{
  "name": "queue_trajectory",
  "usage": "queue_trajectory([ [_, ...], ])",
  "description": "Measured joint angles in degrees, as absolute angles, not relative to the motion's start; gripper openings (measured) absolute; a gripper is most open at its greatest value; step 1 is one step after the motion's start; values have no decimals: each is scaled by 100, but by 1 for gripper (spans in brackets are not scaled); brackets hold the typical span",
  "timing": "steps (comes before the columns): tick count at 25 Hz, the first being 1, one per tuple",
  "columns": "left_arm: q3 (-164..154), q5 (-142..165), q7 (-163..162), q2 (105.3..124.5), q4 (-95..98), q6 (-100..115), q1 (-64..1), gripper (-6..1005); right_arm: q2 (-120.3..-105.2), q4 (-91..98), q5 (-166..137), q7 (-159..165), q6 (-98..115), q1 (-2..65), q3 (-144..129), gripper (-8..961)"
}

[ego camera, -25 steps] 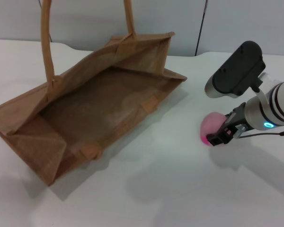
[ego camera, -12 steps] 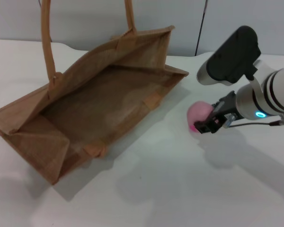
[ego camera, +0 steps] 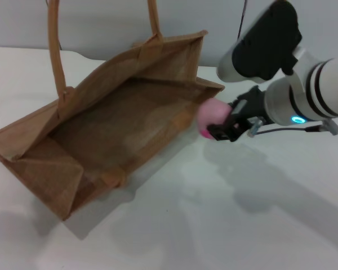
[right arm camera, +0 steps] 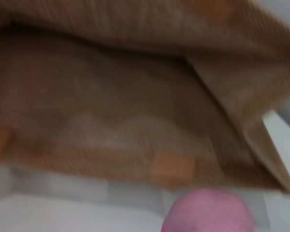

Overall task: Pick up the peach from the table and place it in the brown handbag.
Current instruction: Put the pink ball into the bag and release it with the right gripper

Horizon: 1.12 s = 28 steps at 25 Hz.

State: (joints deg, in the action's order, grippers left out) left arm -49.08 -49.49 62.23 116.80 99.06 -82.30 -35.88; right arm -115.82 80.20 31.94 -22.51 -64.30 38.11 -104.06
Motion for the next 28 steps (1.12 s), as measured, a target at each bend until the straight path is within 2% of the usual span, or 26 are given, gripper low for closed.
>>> queue_trajectory([
  [8,-4931,-5166,6222,11679,9913,-8224,-3674,123,-11584,7990,3732,-2306,-5980,3959,-10787,552],
  [28,-5486,-5335,6068,11689,9914,-8189,-3745,123,-11584,6454,4286,-2683,-4090,4322,-11047,544],
])
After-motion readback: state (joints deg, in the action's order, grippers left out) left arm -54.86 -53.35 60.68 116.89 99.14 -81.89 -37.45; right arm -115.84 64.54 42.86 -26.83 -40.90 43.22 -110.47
